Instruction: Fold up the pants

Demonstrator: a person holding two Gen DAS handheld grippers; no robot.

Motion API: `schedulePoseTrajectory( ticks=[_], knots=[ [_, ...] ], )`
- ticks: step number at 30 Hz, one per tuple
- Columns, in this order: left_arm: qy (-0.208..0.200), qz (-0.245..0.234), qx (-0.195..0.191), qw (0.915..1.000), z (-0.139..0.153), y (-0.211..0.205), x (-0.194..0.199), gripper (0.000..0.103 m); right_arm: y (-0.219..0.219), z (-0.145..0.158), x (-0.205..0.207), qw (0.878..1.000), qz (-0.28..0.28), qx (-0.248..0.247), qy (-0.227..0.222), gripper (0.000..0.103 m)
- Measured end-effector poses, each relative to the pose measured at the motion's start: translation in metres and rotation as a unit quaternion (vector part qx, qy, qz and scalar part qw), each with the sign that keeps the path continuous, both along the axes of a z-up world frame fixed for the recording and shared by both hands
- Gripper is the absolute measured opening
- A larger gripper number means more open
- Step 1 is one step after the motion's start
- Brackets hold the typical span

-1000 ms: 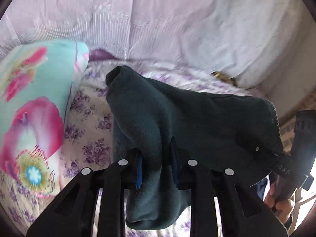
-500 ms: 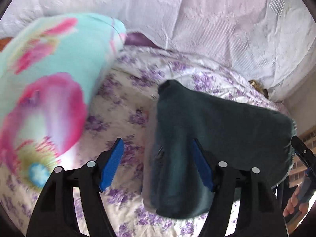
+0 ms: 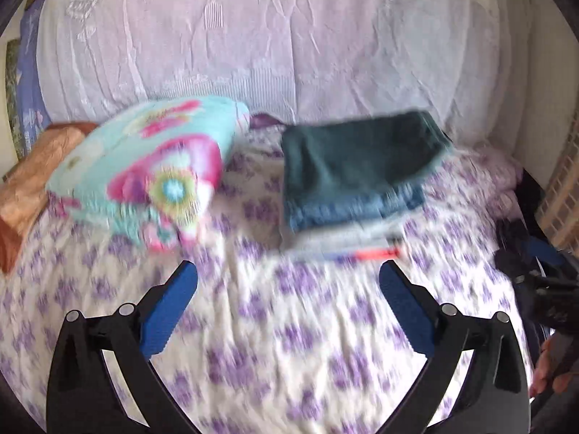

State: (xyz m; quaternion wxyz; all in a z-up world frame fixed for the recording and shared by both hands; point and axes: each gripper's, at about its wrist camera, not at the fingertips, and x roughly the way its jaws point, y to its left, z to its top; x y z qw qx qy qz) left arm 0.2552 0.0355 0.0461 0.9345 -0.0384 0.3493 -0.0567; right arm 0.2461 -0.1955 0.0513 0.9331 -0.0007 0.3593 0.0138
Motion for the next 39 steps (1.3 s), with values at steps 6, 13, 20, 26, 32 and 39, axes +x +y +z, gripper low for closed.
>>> schedulePoseTrajectory(
  ticks=[6, 13, 20, 26, 32, 39],
  knots=[
    [-0.005, -0.016, 0.018, 0.9997, -0.042, -0.025, -0.057, 0.098, 0.005, -0.047, -0.041, 1.000, -0.002, 0.020, -0.014, 0.099],
    [-0.047, -0.002, 0.061, 0.9970, -0.056, -0.036, -0.067, 0.098, -0.001, -0.065, -0.056, 0.999, -0.022, -0.011, -0.042, 0.099],
    [-0.025, 0.026, 0.061, 0.9975, -0.073, -0.030, -0.057, 0.098, -0.008, -0.079, -0.051, 0.999, -0.037, -0.021, -0.026, 0.099],
    [-0.015, 0.029, 0.043, 0.9986, -0.074, -0.024, -0.056, 0.098, -0.003, -0.086, -0.049, 0.999, -0.022, -0.020, -0.013, 0.099],
    [-0.018, 0.034, 0.039, 0.9985, -0.072, -0.022, -0.056, 0.098, -0.001, -0.085, -0.053, 0.999, -0.018, -0.020, -0.016, 0.099],
    [-0.026, 0.029, 0.043, 0.9983, -0.071, -0.024, -0.057, 0.098, -0.001, -0.086, -0.053, 1.000, -0.016, -0.018, -0.013, 0.099]
  ],
)
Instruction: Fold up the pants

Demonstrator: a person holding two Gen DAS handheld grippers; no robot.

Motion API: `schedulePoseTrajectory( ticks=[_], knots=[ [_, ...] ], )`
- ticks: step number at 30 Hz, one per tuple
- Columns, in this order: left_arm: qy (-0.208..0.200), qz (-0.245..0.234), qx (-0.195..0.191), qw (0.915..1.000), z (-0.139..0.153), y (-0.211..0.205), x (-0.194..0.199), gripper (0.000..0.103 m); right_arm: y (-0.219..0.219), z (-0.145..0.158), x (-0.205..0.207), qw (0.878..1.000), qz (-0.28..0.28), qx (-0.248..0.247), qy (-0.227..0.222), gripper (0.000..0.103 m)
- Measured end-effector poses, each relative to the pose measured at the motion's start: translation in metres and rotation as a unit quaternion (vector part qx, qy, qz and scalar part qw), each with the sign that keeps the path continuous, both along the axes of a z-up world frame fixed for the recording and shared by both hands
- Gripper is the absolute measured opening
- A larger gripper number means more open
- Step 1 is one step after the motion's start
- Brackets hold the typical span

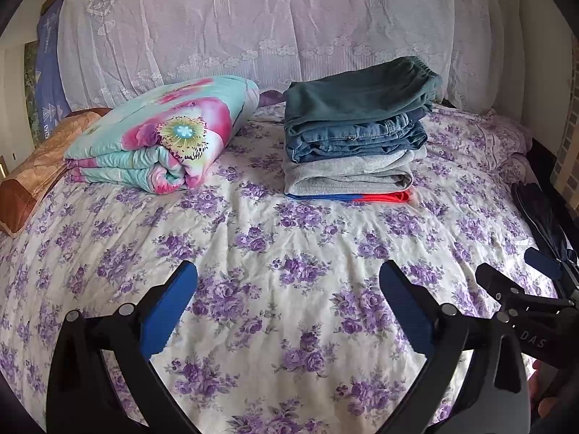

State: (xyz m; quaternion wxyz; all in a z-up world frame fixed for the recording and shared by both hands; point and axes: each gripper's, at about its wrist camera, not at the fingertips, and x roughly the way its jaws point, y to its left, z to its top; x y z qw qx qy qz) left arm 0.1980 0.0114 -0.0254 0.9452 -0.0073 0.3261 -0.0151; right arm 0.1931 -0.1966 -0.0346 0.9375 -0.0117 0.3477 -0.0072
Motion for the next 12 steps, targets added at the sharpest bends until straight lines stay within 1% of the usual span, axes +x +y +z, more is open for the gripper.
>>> schedulePoseTrajectory(
  ticks=[12],
  knots=[
    [0.006, -0.004, 0.002, 1.0000, -0.0018, -0.0025, -0.0008, 0.098, 0.0014, -0.0006, -0.0007, 1.000, -0.001, 0.000, 0.000, 0.099]
  ],
)
